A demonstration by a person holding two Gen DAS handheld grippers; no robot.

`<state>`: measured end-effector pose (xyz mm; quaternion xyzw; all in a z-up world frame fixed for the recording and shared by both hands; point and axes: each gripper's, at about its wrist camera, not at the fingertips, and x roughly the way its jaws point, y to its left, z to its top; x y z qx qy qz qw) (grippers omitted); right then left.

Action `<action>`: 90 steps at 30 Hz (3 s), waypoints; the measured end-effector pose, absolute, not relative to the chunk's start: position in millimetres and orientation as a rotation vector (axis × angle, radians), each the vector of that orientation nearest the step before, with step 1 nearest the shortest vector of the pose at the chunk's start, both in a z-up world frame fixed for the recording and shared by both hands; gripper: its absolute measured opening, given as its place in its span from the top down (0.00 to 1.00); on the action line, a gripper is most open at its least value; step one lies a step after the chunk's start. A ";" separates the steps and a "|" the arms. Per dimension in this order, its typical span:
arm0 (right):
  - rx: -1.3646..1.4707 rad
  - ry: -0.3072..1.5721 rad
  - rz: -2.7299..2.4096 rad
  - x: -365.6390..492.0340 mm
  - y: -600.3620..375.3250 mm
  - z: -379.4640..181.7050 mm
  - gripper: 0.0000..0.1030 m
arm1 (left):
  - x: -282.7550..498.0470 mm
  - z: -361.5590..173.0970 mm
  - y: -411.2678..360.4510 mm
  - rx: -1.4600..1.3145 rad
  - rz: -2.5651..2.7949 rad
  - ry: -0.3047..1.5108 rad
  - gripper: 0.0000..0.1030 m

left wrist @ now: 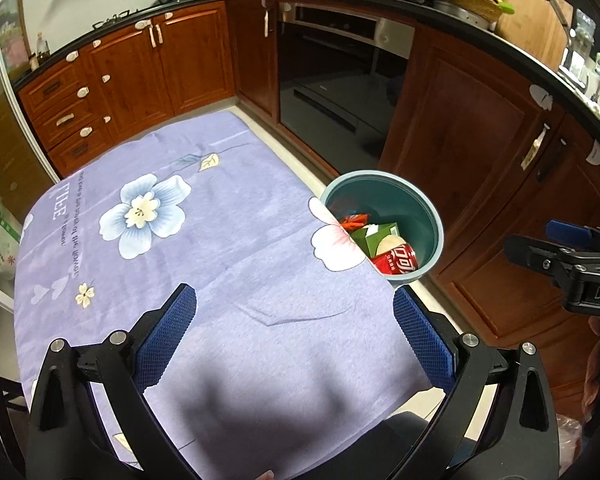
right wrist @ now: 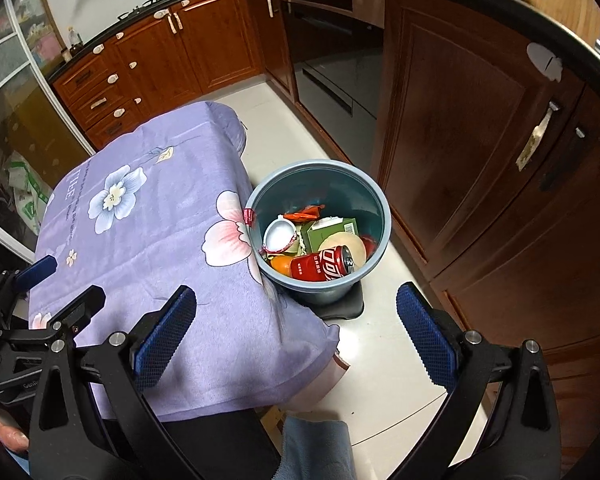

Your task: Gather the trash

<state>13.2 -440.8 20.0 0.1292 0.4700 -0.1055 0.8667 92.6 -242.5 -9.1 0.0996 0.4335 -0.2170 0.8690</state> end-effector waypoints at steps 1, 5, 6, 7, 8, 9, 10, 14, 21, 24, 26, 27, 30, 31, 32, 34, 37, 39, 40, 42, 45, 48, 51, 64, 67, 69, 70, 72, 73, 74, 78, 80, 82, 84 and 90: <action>0.268 0.981 -0.220 10.5 -439.9 21.1 0.07 | 90.7 -7.7 -241.3 0.211 -0.450 0.902 0.04; 0.278 0.981 -0.220 4.3 -440.7 19.8 0.07 | 84.6 -5.4 -236.5 0.213 -0.441 0.893 0.04; 0.282 0.983 -0.223 3.3 -441.9 18.5 0.07 | 84.0 -5.6 -235.6 0.214 -0.440 0.893 0.04; 0.284 0.986 -0.225 2.7 -442.2 17.4 0.07 | 83.6 -6.1 -234.7 0.214 -0.440 0.894 0.04; 0.286 0.987 -0.227 2.6 -442.8 16.7 0.07 | 83.4 -6.9 -234.6 0.217 -0.440 0.895 0.04; 0.289 0.989 -0.228 2.5 -443.5 15.8 0.07 | 83.4 -7.7 -234.7 0.220 -0.437 0.896 0.04; 0.291 0.991 -0.230 2.5 -443.9 15.1 0.07 | 83.7 -8.2 -235.1 0.220 -0.436 0.896 0.04; 0.277 0.996 -0.236 4.3 -441.9 11.3 0.07 | 84.4 -10.6 -236.3 0.217 -0.440 0.901 0.04; 0.278 1.027 -0.234 9.7 -442.6 -3.3 0.07 | 88.1 -25.5 -239.9 0.229 -0.442 0.925 0.04; 0.282 1.050 -0.234 13.5 -443.8 -14.1 0.07 | 90.9 -32.8 -241.2 0.231 -0.437 0.936 0.04; 0.282 1.064 -0.234 15.8 -443.8 -20.7 0.07 | 93.7 -37.3 -241.0 0.230 -0.435 0.944 0.04; 0.284 1.072 -0.234 17.3 -444.1 -24.2 0.07 | 94.9 -39.0 -240.4 0.228 -0.434 0.948 0.04; 0.288 1.086 -0.233 19.9 -444.0 -30.8 0.07 | 99.0 -45.3 -238.5 0.217 -0.430 0.960 0.04; 0.286 1.088 -0.234 21.3 -443.9 -32.1 0.07 | 100.0 -46.8 -237.7 0.216 -0.429 0.963 0.04; 0.283 1.092 -0.234 22.2 -443.6 -33.5 0.07 | 100.7 -48.3 -237.1 0.215 -0.428 0.965 0.04; 0.281 1.098 -0.234 24.2 -443.0 -35.6 0.07 | 101.6 -50.8 -236.5 0.214 -0.428 0.972 0.04; 0.282 1.100 -0.235 25.5 -443.5 -38.1 0.07 | 102.7 -53.9 -236.1 0.214 -0.430 0.977 0.04; 0.282 1.103 -0.237 26.0 -443.4 -39.2 0.07 | 103.4 -55.3 -235.4 0.214 -0.430 0.979 0.04; 0.282 1.104 -0.237 26.2 -443.4 -39.6 0.07 | 103.7 -55.7 -235.2 0.213 -0.430 0.979 0.04; 0.278 1.108 -0.237 27.1 -443.3 -40.6 0.07 | 104.5 -56.4 -235.0 0.211 -0.429 0.982 0.04; 0.279 1.112 -0.239 28.5 -444.0 -42.1 0.07 | 105.6 -58.2 -234.7 0.209 -0.429 0.985 0.04; 0.283 1.117 -0.241 29.2 -444.7 -44.4 0.07 | 106.6 -60.0 -234.2 0.206 -0.431 0.993 0.04; 0.284 1.122 -0.240 30.0 -444.7 -46.5 0.07 | 107.4 -61.9 -234.7 0.206 -0.432 0.997 0.04; 0.292 1.133 -0.248 35.1 -447.4 -53.5 0.07 | 106.7 -71.2 -238.1 0.209 -0.465 1.015 0.04; 0.292 1.132 -0.249 36.2 -448.2 -53.7 0.07 | 106.2 -71.5 -238.8 0.218 -0.463 1.012 0.04; 0.293 1.133 -0.251 36.5 -448.4 -54.0 0.07 | 105.7 -70.7 -239.6 0.227 -0.461 1.006 0.04; 0.293 1.133 -0.251 36.6 -448.9 -54.3 0.07 | 105.5 -70.5 -240.2 0.231 -0.459 1.003 0.04; 0.293 1.134 -0.252 36.9 -449.0 -54.6 0.07 | 105.3 -70.2 -241.1 0.237 -0.457 1.001 0.04; 0.293 1.135 -0.252 36.8 -450.0 -54.5 0.07 | 105.1 -70.2 -241.3 0.240 -0.458 0.999 0.04; 0.294 1.135 -0.252 37.2 -450.8 -54.9 0.07 | 104.9 -70.1 -241.6 0.243 -0.456 0.997 0.04; 0.297 1.136 -0.253 37.4 -452.8 -55.7 0.07 | 104.1 -69.3 -241.8 0.253 -0.454 0.992 0.04; 0.297 1.137 -0.254 37.7 -453.2 -55.9 0.07 | 104.3 -69.0 -242.0 0.255 -0.454 0.991 0.04; 0.297 1.137 -0.254 37.6 -453.4 -55.9 0.07 | 104.0 -68.6 -241.8 0.257 -0.453 0.989 0.04; 0.297 1.138 -0.254 37.7 -453.7 -55.9 0.07 | 103.9 -68.1 -241.6 0.259 -0.452 0.988 0.04; 0.296 1.134 -0.255 37.7 -455.2 -56.1 0.07 | 104.2 -67.0 -242.4 0.263 -0.451 0.986 0.04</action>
